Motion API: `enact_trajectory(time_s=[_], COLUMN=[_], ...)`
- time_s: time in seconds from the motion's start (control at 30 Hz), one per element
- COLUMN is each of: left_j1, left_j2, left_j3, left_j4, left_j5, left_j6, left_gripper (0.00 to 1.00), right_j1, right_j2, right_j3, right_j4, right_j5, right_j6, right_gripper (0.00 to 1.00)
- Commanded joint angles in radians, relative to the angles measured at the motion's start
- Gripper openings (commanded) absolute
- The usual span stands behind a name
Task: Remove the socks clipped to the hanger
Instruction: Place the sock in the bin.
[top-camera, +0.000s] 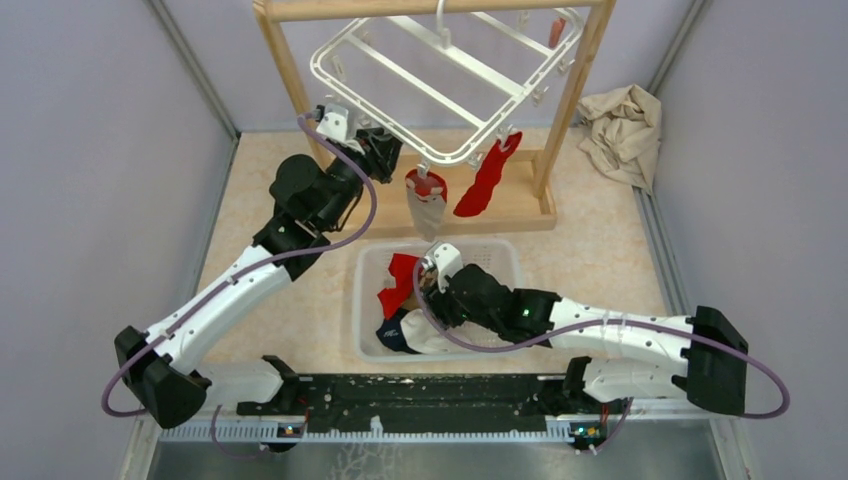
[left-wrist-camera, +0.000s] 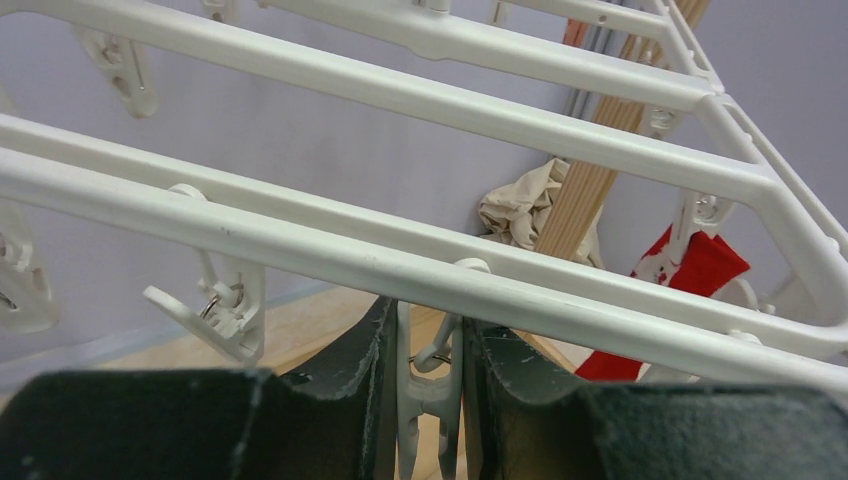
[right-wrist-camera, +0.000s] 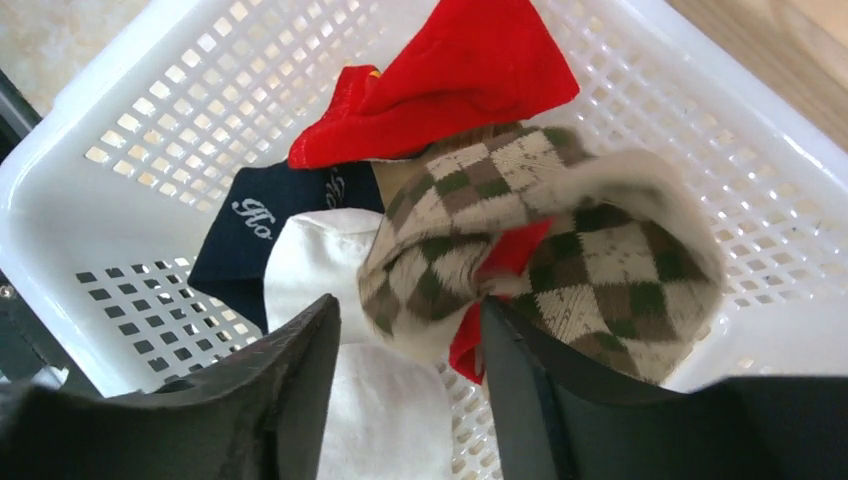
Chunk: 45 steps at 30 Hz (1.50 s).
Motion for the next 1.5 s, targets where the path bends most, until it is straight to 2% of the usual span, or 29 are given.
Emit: enact_trajectory(time_s=[0.0,0.07,0.2,0.33,0.5,0.67,0.8,1.1,1.47], left_j1=[0.035,0.052,0.084,0.103,0.107,0.109,0.108,0.108,0.109], left_j2=[-0.023,-0.025,-0.023,-0.015,-0.019,-0.033,-0.059,-0.101,-0.21], left_j3=[0.012,0.014,0.017,0.023,0.02,0.004,-0.026,-0.061,-0.17], left_j4=[-0.026,-0.031,-0.034,-0.034,-0.034,-0.042,-0.037,-0.056,-0.077], left_j5=[0.018,0.022,0.036,0.046,0.063,0.077,0.08,0.088,0.137], left_j6=[-0.023,-0.027,-0.037,-0.037,-0.049,-0.056,-0.066,-0.091,-0.146], left_gripper=[0.17,0.18,0.21,0.34,0.57,0.66,0.7,0.71,0.72], right_j1=[-0.008,-0.009,-0.01,-0.018,-0.036,-0.052,-0.061,-0.118,-0.166], right_j2=[-0.02,-0.045,-0.108,-0.192,-0.287,-0.34,-0.359,-0.337,-0.333], right_j3=[0.07,0.076,0.087,0.091,0.053,0.016,-0.02,-0.084,-0.035], right_j4=[0.027,0.01,-0.028,-0.054,-0.025,-0.003,0.051,0.24,0.256], right_j5=[-0.013,-0.005,0.017,0.047,0.093,0.124,0.145,0.161,0.122], right_j6=[0.004,-0.001,-0.008,-0.014,-0.031,-0.03,-0.034,-0.081,-0.122], right_gripper=[0.61,0.71,0.77,0.79,0.79,0.79,0.79,0.79,0.79])
